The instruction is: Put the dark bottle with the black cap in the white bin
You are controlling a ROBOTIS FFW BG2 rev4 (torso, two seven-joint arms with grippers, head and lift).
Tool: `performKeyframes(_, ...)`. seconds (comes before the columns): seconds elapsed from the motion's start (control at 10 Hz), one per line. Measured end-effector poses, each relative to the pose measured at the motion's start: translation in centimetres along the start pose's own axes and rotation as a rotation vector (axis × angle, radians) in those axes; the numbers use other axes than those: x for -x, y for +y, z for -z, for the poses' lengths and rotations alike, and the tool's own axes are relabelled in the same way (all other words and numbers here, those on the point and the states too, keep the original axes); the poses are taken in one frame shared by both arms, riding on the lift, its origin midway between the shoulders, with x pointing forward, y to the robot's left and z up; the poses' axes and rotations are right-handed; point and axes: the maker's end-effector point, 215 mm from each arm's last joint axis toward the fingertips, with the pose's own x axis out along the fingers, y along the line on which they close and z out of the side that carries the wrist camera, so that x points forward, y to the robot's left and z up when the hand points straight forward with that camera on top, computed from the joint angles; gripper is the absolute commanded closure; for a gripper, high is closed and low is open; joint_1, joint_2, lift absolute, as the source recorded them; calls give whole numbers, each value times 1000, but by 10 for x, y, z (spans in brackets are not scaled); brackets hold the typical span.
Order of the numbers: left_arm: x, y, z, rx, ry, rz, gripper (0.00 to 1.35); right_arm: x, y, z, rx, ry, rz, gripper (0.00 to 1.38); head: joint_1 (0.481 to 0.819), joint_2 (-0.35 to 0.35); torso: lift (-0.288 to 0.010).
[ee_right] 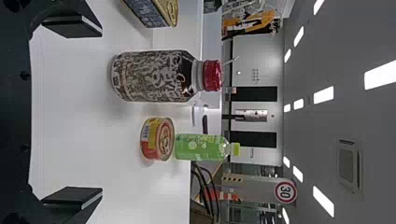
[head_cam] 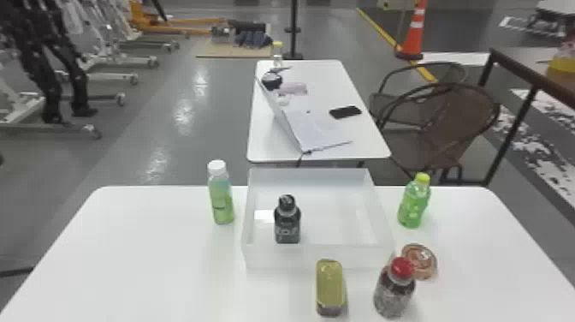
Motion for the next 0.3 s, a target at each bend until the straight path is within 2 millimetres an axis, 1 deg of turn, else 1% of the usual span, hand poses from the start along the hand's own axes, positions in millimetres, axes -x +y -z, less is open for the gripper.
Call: performKeyframes(0.3,0,-2,0,1,0,3,160,0,0,0,0,0,0,98,549,0,-100)
